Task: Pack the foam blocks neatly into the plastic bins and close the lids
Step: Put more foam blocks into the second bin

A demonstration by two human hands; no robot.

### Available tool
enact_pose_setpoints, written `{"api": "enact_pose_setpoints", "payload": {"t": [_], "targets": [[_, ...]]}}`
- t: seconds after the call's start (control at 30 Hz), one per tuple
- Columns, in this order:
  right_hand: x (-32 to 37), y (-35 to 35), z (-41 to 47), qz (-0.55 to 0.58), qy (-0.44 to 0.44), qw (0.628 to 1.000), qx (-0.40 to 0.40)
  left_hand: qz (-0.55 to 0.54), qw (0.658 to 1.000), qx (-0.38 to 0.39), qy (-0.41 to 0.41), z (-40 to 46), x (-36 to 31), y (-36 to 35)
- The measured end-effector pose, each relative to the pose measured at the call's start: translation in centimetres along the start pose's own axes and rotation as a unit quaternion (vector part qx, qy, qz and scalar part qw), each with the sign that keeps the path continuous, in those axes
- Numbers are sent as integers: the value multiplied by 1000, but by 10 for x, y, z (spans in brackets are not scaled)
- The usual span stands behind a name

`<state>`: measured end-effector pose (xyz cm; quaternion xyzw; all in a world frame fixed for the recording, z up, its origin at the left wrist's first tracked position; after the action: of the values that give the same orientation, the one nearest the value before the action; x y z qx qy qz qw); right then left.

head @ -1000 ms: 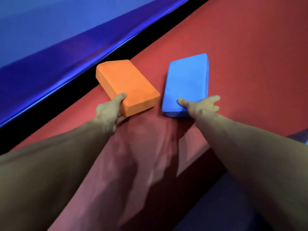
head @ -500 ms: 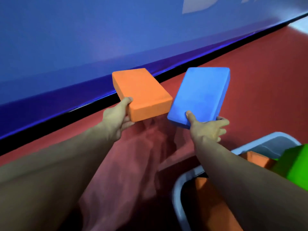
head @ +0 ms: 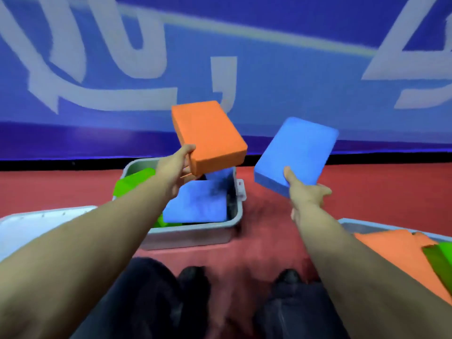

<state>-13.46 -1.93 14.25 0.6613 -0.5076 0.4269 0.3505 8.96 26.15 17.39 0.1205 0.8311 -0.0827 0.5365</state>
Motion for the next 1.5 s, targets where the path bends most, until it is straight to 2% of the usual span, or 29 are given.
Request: {"api": "enact_pose_setpoints", "payload": {"t": [0.13, 0.27, 0.43, 0.67, 0.8, 0.93, 1.03, 1.17, 1.23, 1.3, 1.33, 1.4, 1.47, 1.5], "targets": [[-29, -69, -39, 52, -6, 996, 72, -27, 993, -111, 7, -6, 11, 114], [-69, -136, -51, 95, -30, 985, 141, -63, 980, -185, 36, 14, 43, 190], [-119, -201, -54, 36, -11, 981, 190, -89, 982, -154, 68, 59, 88, 217], [-123, -269, -28, 4, -29, 956, 291, -82, 985, -108, 108, 116, 92, 219], [-119, -278, -16, -34, 12, 963, 266, -48, 989, -95, 107, 143, 89, 217], [-87, -295, -12, -94, 83, 963, 238, 73, 985, -117, 101, 155, 77, 210], [-77, -307, -2, -165, 77, 957, 227, 160, 972, -135, 108, 157, 74, 214], [-70, -312, -2, -178, 102, 944, 257, 176, 966, -163, 94, 146, 70, 216], [-76, -301, -5, -161, 87, 947, 264, 158, 964, -180, 112, 144, 86, 228], [-80, -279, -1, -147, 78, 962, 216, 103, 959, -223, 142, 152, 120, 253], [-84, -263, 3, -147, 80, 971, 171, 62, 949, -255, 173, 134, 125, 252], [-108, -225, 16, -190, 44, 979, 62, -7, 939, -263, 221, 103, 134, 237], [-153, -186, 23, -252, -65, 966, -8, -26, 938, -206, 277, 87, 153, 216], [-182, -176, 29, -247, -127, 961, -10, -26, 931, -202, 302, 81, 163, 213]]}}
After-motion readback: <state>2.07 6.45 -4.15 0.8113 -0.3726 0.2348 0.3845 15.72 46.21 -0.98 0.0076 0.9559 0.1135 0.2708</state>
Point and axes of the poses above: each hand's wrist, its own z-axis towards the middle knuckle, its own y-axis out of the back of the hand, x = y × z, the point moved 9 cm from there along z, towards the middle knuckle, and after that the axes turned 9 degrees about z, right-handed, at the moved point
